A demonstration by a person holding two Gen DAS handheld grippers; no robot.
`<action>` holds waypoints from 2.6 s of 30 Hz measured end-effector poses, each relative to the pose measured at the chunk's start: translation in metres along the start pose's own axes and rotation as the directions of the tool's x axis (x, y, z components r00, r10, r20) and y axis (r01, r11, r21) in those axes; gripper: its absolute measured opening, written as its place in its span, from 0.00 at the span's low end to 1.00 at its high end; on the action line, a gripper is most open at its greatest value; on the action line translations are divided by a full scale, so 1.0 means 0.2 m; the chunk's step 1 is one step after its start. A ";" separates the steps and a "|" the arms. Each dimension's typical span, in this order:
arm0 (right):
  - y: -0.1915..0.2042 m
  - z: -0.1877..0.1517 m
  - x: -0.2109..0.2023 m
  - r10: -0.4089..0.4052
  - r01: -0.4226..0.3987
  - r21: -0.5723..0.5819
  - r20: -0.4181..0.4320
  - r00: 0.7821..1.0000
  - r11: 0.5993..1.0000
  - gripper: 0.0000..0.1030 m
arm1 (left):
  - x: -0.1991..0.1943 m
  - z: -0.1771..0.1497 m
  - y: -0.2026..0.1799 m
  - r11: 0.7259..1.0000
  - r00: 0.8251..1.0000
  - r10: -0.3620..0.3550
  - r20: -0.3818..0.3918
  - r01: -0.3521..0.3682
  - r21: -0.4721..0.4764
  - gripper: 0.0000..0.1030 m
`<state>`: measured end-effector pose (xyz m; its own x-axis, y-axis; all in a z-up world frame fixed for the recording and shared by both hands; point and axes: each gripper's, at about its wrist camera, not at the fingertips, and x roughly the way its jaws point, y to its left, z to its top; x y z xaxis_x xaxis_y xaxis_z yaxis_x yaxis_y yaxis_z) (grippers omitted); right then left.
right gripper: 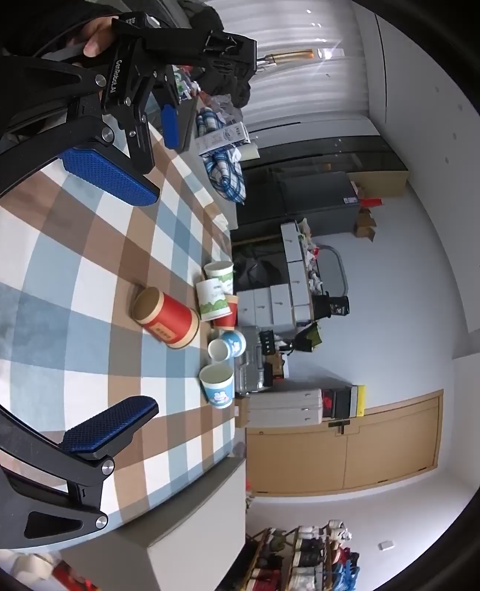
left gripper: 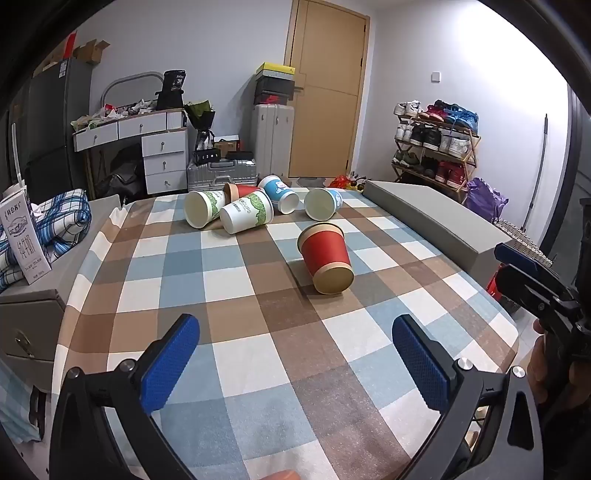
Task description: Flip cup upright
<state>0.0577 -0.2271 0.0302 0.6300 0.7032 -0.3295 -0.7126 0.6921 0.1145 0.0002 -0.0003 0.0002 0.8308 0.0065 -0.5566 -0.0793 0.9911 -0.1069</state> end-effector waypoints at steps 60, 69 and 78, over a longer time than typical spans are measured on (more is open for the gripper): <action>-0.06 0.00 0.04 -0.012 0.012 0.027 -0.018 1.000 1.000 1.00 | 0.04 0.00 0.04 0.998 1.000 -0.005 -0.028 0.003 -0.064 0.99; -0.10 0.00 0.02 -0.019 0.020 0.042 -0.019 1.000 0.999 1.00 | 0.04 0.00 -0.02 0.999 0.999 -0.007 -0.035 0.006 -0.037 0.99; -0.12 0.00 0.02 -0.043 0.044 0.045 -0.021 0.999 0.998 1.00 | 0.11 0.06 -0.05 1.000 0.999 -0.010 -0.046 0.010 0.007 0.99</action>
<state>0.0769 -0.2409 0.0265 0.6538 0.6691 -0.3534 -0.6697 0.7291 0.1415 0.0259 -0.0093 -0.0007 0.8054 -0.0092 -0.5927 -0.0674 0.9920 -0.1070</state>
